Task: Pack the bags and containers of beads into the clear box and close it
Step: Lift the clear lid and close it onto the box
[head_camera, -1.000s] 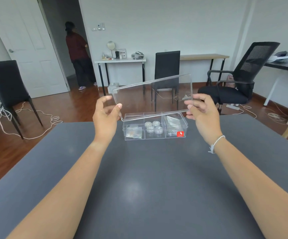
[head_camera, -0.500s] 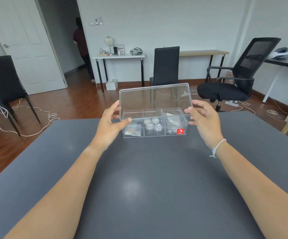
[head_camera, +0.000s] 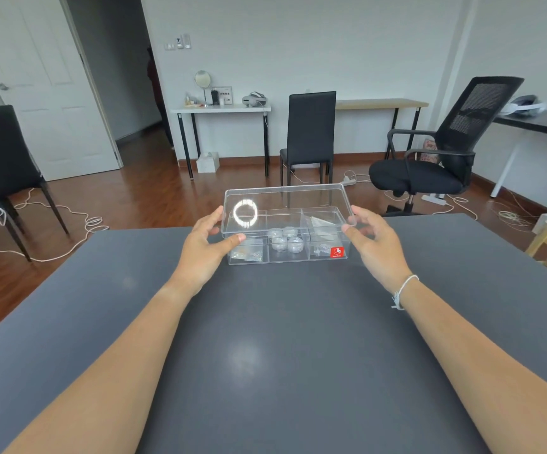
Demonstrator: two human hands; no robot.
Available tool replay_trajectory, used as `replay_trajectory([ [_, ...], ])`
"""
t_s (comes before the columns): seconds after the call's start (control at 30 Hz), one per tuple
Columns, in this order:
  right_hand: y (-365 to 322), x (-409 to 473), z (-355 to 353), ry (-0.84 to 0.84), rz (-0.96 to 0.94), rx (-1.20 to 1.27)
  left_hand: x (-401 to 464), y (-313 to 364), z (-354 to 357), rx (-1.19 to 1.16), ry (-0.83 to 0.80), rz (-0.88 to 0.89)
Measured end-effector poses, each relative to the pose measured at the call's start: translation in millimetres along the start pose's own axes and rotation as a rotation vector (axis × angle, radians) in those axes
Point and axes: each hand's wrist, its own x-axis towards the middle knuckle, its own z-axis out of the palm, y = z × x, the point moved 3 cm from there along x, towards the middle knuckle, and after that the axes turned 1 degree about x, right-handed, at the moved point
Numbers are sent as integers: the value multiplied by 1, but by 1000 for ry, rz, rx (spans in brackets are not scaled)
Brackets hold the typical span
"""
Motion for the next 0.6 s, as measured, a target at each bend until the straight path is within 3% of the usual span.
replay_trajectory([
  [0.6, 10, 2, 5, -46, 66, -94, 2, -11, 4, -43, 2, -71],
])
